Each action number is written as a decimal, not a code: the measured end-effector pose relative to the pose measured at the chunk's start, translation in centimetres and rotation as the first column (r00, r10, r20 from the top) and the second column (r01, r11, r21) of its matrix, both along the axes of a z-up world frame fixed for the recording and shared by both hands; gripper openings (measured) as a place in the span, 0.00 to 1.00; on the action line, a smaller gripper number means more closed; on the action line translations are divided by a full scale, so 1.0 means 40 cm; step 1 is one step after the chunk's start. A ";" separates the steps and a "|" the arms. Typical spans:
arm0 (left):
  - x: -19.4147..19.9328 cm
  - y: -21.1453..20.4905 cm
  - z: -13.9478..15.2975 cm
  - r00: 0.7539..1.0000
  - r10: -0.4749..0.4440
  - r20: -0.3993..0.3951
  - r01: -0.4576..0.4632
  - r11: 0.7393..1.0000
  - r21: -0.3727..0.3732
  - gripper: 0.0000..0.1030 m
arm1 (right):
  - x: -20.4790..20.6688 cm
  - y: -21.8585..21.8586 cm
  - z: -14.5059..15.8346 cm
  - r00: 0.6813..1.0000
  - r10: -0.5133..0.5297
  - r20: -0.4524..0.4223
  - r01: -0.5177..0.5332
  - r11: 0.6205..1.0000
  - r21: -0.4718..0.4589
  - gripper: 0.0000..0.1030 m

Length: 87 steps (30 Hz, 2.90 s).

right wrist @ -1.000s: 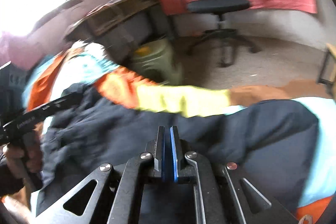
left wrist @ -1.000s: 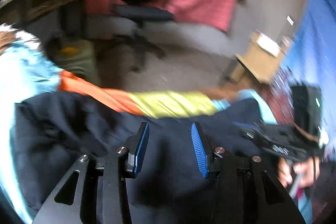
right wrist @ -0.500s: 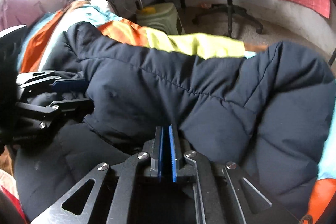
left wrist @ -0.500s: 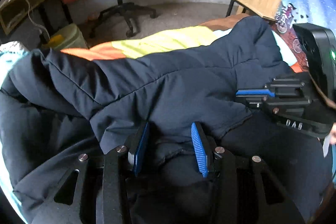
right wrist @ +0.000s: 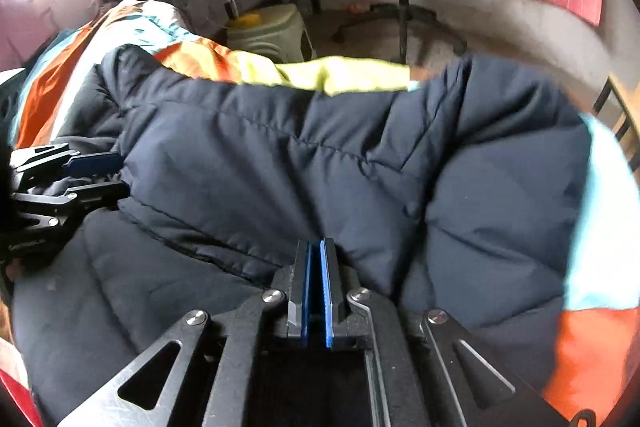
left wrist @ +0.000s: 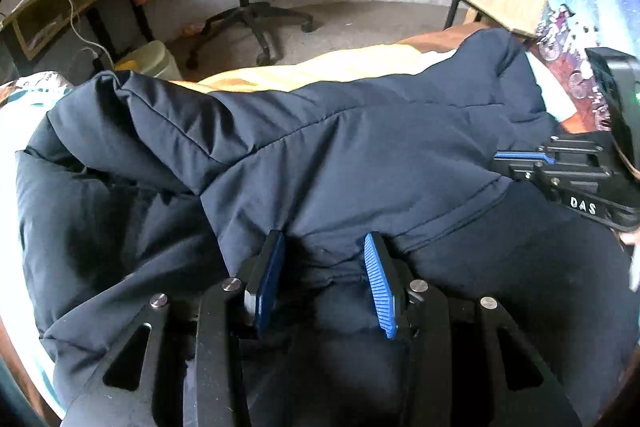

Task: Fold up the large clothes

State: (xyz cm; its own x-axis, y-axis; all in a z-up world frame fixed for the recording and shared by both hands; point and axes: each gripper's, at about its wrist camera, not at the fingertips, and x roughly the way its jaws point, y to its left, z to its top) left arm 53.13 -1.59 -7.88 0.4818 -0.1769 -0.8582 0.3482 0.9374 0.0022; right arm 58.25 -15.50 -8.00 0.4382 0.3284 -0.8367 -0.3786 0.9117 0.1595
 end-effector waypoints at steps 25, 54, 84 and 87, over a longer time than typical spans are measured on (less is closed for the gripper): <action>-0.280 0.124 0.260 0.972 0.216 0.095 -0.186 0.948 -0.257 0.87 | -0.270 -0.017 0.270 0.945 -0.266 0.190 0.234 0.956 0.176 0.89; -0.758 0.067 0.298 0.946 0.181 0.269 -0.117 0.964 -0.237 0.98 | -0.806 0.009 0.348 0.914 -0.333 0.231 0.302 0.940 0.159 1.00; -1.022 0.001 0.033 0.960 0.085 0.266 -0.083 0.996 -0.021 0.98 | -1.011 -0.105 0.040 0.986 0.063 0.157 -0.055 0.997 -0.049 1.00; -1.040 0.001 0.011 0.967 0.078 0.244 -0.083 0.997 0.010 0.98 | -1.028 -0.111 0.020 0.987 0.088 0.136 -0.080 0.995 -0.061 1.00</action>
State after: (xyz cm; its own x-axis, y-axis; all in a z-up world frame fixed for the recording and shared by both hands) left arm 11.55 -1.55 -7.42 0.6885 -0.1131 -0.7163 0.2584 0.9612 0.0966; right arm 17.14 -19.94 -7.18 0.5241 0.3243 -0.7875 -0.4691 0.8817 0.0509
